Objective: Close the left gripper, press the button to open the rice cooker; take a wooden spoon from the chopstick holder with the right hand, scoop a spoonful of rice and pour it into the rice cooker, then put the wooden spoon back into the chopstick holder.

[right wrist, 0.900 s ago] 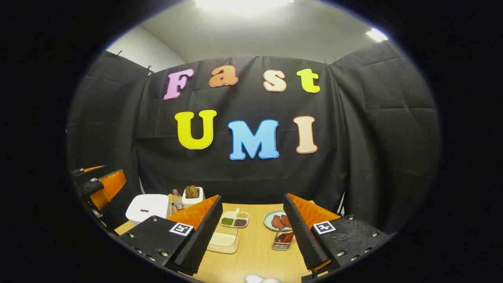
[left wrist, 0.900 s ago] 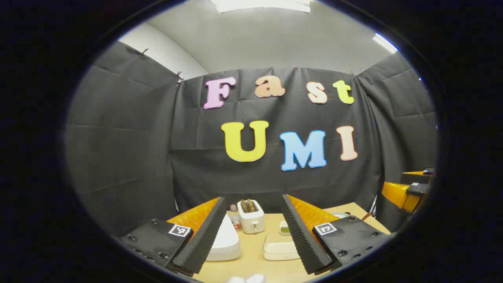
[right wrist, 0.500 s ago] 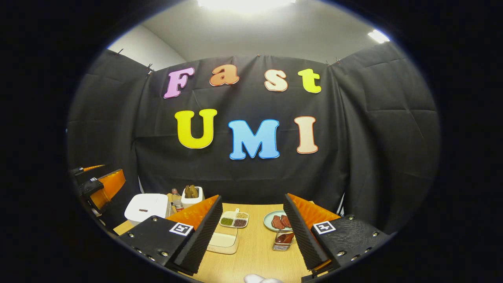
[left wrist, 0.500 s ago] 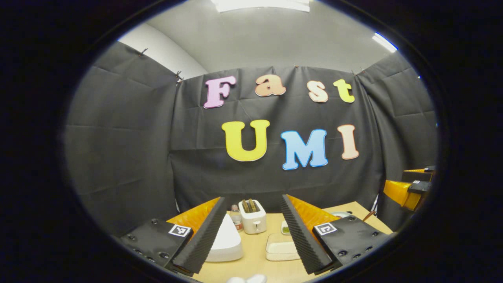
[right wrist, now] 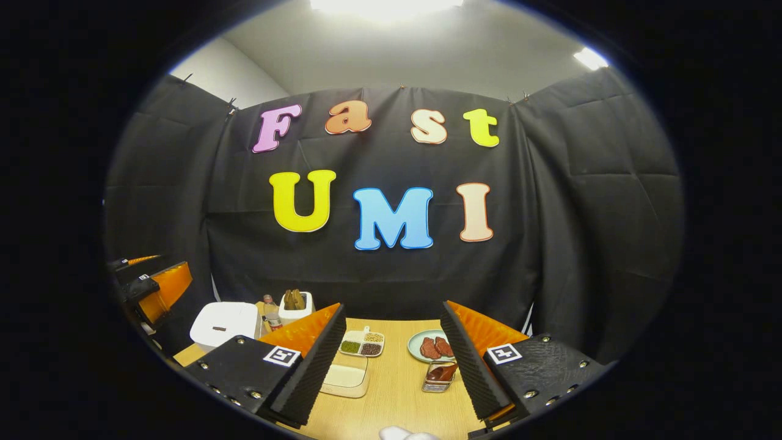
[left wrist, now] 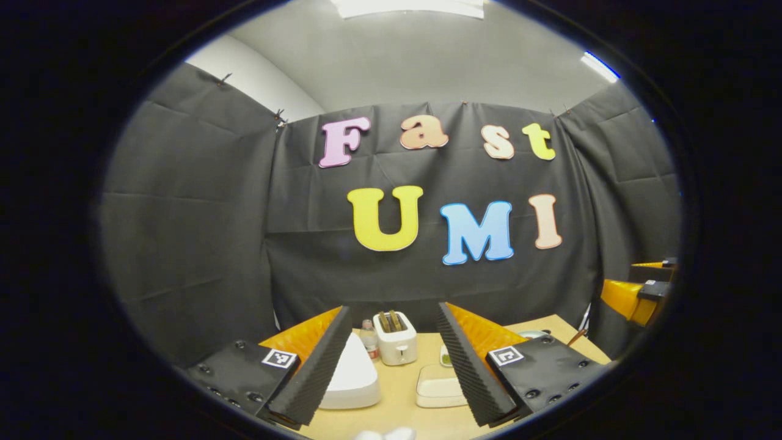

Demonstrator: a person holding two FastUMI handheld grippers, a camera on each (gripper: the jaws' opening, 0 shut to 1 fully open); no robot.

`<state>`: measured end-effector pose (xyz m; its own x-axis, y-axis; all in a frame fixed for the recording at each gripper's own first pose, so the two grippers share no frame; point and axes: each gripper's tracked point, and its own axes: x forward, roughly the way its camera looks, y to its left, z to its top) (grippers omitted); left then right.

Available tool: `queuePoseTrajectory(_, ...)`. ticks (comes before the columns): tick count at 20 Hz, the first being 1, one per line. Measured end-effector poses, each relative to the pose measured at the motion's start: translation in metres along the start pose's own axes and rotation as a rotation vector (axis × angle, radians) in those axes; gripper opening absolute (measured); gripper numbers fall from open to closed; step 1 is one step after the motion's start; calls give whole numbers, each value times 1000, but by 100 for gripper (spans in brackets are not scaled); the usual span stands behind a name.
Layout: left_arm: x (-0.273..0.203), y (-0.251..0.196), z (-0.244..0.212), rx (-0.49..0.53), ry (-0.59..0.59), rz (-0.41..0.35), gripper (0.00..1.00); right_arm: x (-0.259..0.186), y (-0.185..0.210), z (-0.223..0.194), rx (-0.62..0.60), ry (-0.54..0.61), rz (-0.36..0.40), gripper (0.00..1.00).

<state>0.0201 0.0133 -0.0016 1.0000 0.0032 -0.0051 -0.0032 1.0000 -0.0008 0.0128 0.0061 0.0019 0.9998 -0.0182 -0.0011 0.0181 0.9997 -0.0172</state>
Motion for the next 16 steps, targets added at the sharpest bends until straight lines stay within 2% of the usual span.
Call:
queuePoseTrajectory(9, 11, 8, -5, -11, 13, -3, 100, 6, 0, 0, 9, 7, -24, 95)
queuePoseTrajectory(15, 15, 14, -8, -9, 12, 1, 99, 6, 6, -2, 3, 10, -19, 95)
queuePoseTrajectory(16, 17, 15, -11, -10, 15, -2, 86, 6, 8, -3, 0, 15, -18, 95)
